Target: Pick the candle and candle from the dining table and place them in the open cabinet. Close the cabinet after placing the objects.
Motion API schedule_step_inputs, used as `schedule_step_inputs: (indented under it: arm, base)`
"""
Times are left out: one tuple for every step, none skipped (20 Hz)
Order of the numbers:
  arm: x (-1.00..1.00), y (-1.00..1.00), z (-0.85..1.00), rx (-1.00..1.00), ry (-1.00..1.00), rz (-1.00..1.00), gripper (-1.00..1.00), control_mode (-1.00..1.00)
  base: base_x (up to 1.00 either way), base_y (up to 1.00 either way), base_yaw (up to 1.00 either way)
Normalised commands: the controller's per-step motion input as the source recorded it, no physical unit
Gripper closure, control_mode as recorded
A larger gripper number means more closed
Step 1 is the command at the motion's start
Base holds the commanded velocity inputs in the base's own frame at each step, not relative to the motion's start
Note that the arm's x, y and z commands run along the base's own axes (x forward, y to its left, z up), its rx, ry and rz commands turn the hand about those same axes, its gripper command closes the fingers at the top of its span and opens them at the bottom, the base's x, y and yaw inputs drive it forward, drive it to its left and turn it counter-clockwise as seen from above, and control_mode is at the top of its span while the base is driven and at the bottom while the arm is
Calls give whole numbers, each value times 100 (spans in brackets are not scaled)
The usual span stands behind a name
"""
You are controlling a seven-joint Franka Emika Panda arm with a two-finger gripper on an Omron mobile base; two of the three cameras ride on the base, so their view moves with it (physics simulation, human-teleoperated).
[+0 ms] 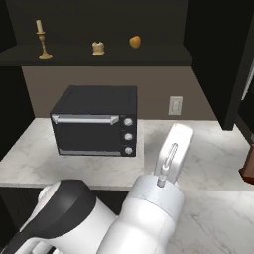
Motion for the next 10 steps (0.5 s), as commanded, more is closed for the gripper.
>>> schedule_step_inputs:
  arm:
    - [0, -28, 0, 0, 0, 0, -100, -100]
    - [0, -23, 0, 0, 0, 0, -100, -100]
    - [0, -19, 0, 0, 0, 0, -100, -100]
    - [0, -17, 0, 0, 0, 0, -100, -100]
    - [0, -14, 0, 0, 0, 0, -100, -100]
    - [2, -13, 0, 0, 0, 0, -100, -100]
    - [4, -9, 0, 0, 0, 0, -100, -100]
    - [4, -8, 0, 0, 0, 0, -100, -100]
    - [6, -7, 0, 0, 0, 0, -100, -100]
    - [8, -5, 0, 0, 0, 0, -100, -100]
  base:
    - [0, 0, 0]
    - [0, 0, 0]
    - [0, 0, 0]
    - [0, 0, 0]
    - [0, 0, 0]
    - [0, 0, 0]
    - [0, 0, 0]
    - [0, 0, 0]
    - [0, 0, 0]
    - [0, 0, 0]
